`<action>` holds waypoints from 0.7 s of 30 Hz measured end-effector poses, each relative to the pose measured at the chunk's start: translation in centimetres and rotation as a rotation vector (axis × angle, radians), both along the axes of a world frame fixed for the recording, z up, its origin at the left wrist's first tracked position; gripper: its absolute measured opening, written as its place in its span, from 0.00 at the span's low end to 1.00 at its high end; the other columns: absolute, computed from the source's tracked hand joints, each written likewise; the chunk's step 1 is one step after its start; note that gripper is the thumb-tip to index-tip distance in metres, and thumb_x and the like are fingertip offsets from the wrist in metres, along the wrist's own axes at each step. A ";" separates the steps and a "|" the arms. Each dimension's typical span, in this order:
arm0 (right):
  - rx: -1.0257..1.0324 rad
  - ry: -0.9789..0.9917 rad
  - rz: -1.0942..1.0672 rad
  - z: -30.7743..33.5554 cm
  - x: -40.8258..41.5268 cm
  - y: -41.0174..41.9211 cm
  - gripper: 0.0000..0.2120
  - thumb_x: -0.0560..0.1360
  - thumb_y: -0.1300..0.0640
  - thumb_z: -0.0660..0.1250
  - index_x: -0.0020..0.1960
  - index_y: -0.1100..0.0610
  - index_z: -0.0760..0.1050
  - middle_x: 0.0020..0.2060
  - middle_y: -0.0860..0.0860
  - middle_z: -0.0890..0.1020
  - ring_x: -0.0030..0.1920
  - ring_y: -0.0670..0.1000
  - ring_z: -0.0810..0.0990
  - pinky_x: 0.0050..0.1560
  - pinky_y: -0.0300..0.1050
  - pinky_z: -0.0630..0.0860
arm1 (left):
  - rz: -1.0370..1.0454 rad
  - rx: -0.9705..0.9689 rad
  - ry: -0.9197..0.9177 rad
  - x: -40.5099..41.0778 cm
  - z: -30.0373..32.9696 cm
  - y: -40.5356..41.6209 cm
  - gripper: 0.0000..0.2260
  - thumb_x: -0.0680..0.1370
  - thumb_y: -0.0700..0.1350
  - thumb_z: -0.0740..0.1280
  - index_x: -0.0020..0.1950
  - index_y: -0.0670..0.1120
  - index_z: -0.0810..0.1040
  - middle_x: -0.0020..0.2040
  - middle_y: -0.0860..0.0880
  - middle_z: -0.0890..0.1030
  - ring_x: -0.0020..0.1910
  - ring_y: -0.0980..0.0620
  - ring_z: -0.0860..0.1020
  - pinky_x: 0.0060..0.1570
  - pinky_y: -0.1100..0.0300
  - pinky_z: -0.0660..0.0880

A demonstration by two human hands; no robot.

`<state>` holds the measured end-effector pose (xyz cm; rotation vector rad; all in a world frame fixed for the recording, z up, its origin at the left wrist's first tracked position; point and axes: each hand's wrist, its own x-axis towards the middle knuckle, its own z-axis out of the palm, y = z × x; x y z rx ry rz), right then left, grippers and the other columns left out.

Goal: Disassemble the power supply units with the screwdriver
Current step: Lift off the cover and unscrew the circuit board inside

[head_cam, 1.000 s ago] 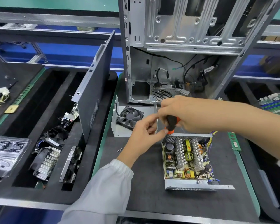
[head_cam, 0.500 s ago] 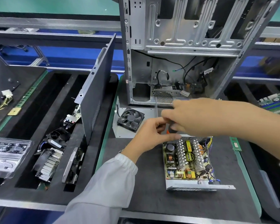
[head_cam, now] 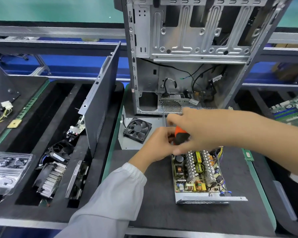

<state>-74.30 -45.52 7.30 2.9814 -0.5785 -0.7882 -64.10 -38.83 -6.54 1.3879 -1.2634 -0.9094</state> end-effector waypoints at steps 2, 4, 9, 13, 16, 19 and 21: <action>-0.138 -0.053 -0.036 -0.5 0.4 0.4 0.23 0.74 0.33 0.60 0.48 0.53 0.60 0.35 0.49 0.65 0.34 0.51 0.68 0.30 0.43 0.64 | -0.014 0.027 -0.011 0.0 0.0 -0.1 0.16 0.68 0.41 0.74 0.32 0.64 0.78 0.27 0.63 0.76 0.29 0.66 0.72 0.33 0.72 0.67; -0.196 -0.066 -0.007 -1.1 0.6 0.6 0.18 0.78 0.39 0.58 0.47 0.55 0.66 0.35 0.50 0.67 0.36 0.53 0.68 0.32 0.44 0.65 | 0.000 0.053 -0.041 0.1 -0.3 -0.2 0.17 0.69 0.41 0.77 0.30 0.60 0.77 0.27 0.60 0.75 0.29 0.62 0.69 0.32 0.66 0.66; -0.068 -0.049 0.024 -1.0 0.3 -0.1 0.08 0.76 0.56 0.64 0.49 0.50 0.64 0.36 0.47 0.62 0.30 0.46 0.64 0.26 0.42 0.59 | -0.061 0.047 -0.041 1.1 -0.4 0.6 0.11 0.71 0.41 0.77 0.41 0.56 0.80 0.28 0.60 0.70 0.28 0.64 0.68 0.32 0.75 0.63; -0.022 -0.097 0.037 -1.2 -0.2 -0.6 0.13 0.74 0.65 0.59 0.54 0.52 0.68 0.42 0.49 0.64 0.33 0.49 0.68 0.29 0.43 0.62 | 0.050 0.119 0.121 2.8 -2.1 2.2 0.12 0.76 0.41 0.67 0.58 0.50 0.76 0.30 0.56 0.62 0.29 0.58 0.61 0.31 0.69 0.62; 0.002 -0.107 0.027 -1.3 -0.4 -0.7 0.14 0.73 0.67 0.58 0.54 0.52 0.68 0.43 0.50 0.64 0.34 0.50 0.68 0.29 0.44 0.62 | 0.248 0.251 0.252 2.8 -3.4 2.6 0.06 0.78 0.39 0.60 0.49 0.44 0.76 0.28 0.54 0.64 0.27 0.55 0.61 0.25 0.68 0.60; 0.016 -0.106 0.003 -1.0 -0.5 -0.6 0.13 0.73 0.67 0.59 0.53 0.52 0.68 0.44 0.50 0.65 0.33 0.51 0.69 0.29 0.44 0.62 | 0.361 0.386 0.269 2.4 -4.2 2.8 0.12 0.81 0.39 0.58 0.41 0.43 0.76 0.28 0.50 0.68 0.22 0.57 0.62 0.21 0.68 0.58; 0.025 -0.104 -0.009 -0.6 -0.5 -0.6 0.12 0.74 0.66 0.59 0.52 0.52 0.68 0.45 0.50 0.66 0.34 0.52 0.71 0.32 0.46 0.66 | 0.342 0.447 0.245 1.9 -4.5 2.9 0.13 0.82 0.41 0.57 0.42 0.42 0.77 0.29 0.48 0.70 0.20 0.58 0.63 0.21 0.68 0.59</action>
